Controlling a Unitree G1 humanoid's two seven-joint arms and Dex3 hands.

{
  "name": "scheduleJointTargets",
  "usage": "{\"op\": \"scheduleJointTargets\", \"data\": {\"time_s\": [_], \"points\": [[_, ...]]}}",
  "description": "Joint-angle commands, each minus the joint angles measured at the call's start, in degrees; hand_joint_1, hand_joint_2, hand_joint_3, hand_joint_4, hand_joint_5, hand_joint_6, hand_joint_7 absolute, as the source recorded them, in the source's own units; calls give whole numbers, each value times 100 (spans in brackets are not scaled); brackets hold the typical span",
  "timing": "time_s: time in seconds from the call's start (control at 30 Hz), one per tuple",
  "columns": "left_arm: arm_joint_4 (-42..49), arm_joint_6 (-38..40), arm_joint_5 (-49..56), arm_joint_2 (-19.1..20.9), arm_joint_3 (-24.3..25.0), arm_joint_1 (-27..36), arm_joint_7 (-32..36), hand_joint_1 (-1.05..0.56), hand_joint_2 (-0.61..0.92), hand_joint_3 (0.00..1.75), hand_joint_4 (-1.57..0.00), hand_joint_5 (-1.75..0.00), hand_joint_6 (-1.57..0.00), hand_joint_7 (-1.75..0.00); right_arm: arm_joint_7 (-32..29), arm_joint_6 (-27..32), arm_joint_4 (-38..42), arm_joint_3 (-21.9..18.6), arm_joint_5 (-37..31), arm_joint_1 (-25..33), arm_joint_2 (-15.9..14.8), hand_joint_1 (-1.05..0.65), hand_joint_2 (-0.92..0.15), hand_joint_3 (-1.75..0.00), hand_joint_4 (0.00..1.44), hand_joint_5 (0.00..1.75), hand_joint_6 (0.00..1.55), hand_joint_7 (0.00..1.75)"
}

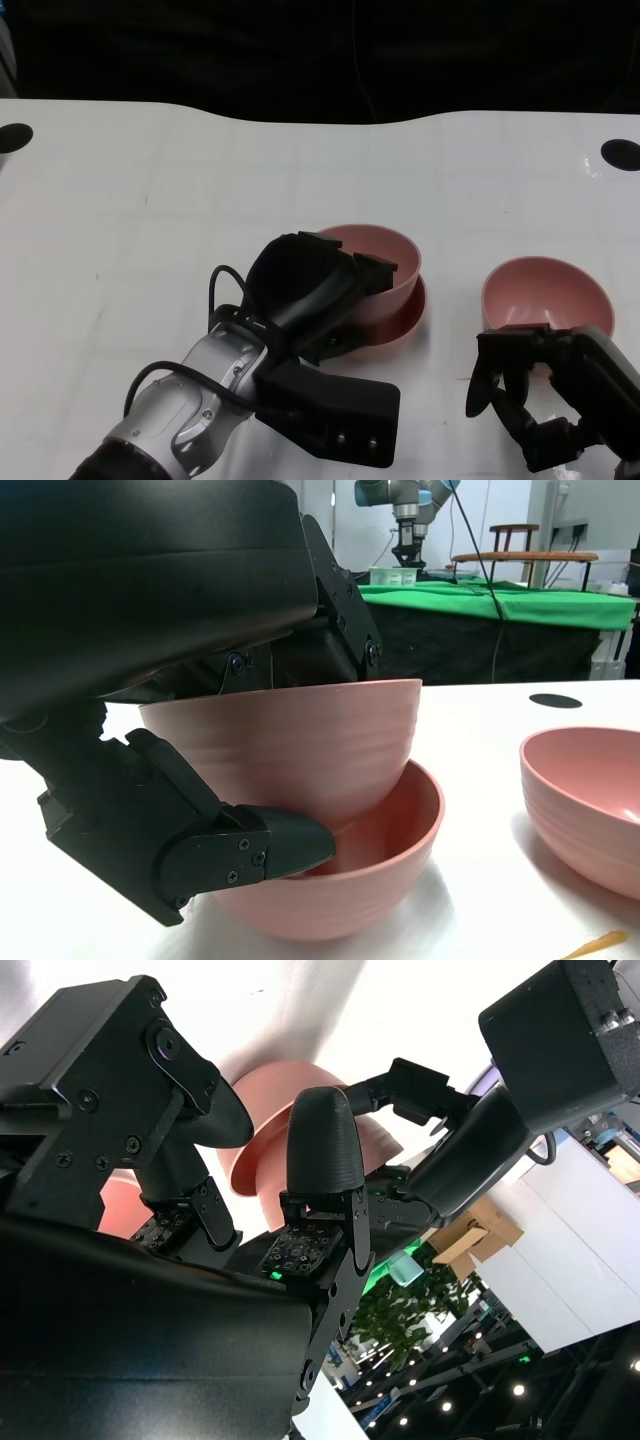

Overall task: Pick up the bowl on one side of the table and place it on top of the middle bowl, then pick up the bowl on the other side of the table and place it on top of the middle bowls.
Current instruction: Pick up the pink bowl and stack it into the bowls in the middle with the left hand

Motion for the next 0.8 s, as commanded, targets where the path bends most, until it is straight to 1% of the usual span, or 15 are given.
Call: {"op": "scheduleJointTargets", "data": {"time_s": [0.03,0.07,0.1,0.17,0.2,0.27,0.37,0.4,0.47,0.53,0.57,0.6,0.67,0.73,0.8], "points": [[251,-100,-167,56,-63,-94,-338,-34,86,42,-65,-63,-64,-29,-13,-35,14,-19,-23,13,-53,13,-23,-147,87,175,82,137],[228,-55,-118,89,-103,-111,-430,-41,90,38,-51,-41,-53,-12,-21,-43,26,-19,-36,6,-54,14,-23,-147,87,175,82,137],[194,-1,-71,116,-135,-121,-515,-45,91,37,-44,-33,-47,-6,-21,-55,41,-16,-35,-1,-54,13,-23,-147,87,175,82,136],[121,112,3,150,-180,-120,-652,-55,92,39,-28,-21,-33,-1,18,-11,3,-10,-11,19,-53,13,-24,-148,87,175,83,136],[68,191,42,164,-201,-116,-748,-57,92,39,-25,-19,-31,-1,36,12,-6,-8,4,24,-50,13,-24,-148,87,175,83,136],[-56,365,112,194,-247,-106,-980,-69,92,48,-13,-13,-21,0,48,32,-9,-8,11,26,-46,13,-26,-147,86,174,84,137],[-204,511,141,235,-277,-84,-1270,-79,92,57,-6,-10,-14,0,30,-29,22,-10,2,12,-44,15,-28,-145,86,170,84,138],[-268,541,134,260,-278,-72,-1371,-83,92,60,-3,-10,-11,0,36,-53,41,-6,22,9,-44,16,-29,-143,86,155,84,139],[-394,600,138,302,-272,-53,-1522,-89,92,64,-1,-6,-7,0,55,-56,47,-1,45,11,-48,17,-33,-139,94,105,83,140],[-557,667,159,353,-251,-32,-1646,-91,92,65,0,-4,-6,0,80,-33,28,1,58,21,-55,17,-34,-138,98,93,83,140],[-710,702,138,402,-211,-3,-1735,-92,92,66,0,-4,-6,0,98,-7,7,2,73,30,-55,17,-35,-137,96,105,83,140],[-839,735,116,441,-179,24,-1806,-93,92,64,-1,-4,-6,0,112,11,-11,0,84,39,-54,16,-36,-135,94,127,82,140],[-1150,823,84,528,-118,97,-1968,-92,92,61,-1,-5,-6,-1,121,40,-42,-8,77,52,-50,15,-36,-134,91,150,82,139],[-1398,895,75,600,-84,158,-2099,-92,92,59,-2,-5,-6,-1,119,43,-52,-11,72,54,-45,15,-35,-135,89,163,82,138],[-1498,938,73,627,-80,185,-2158,-91,92,59,-3,-6,-6,-1,120,44,-54,-11,74,54,-44,15,-35,-135,89,167,83,138]]}}
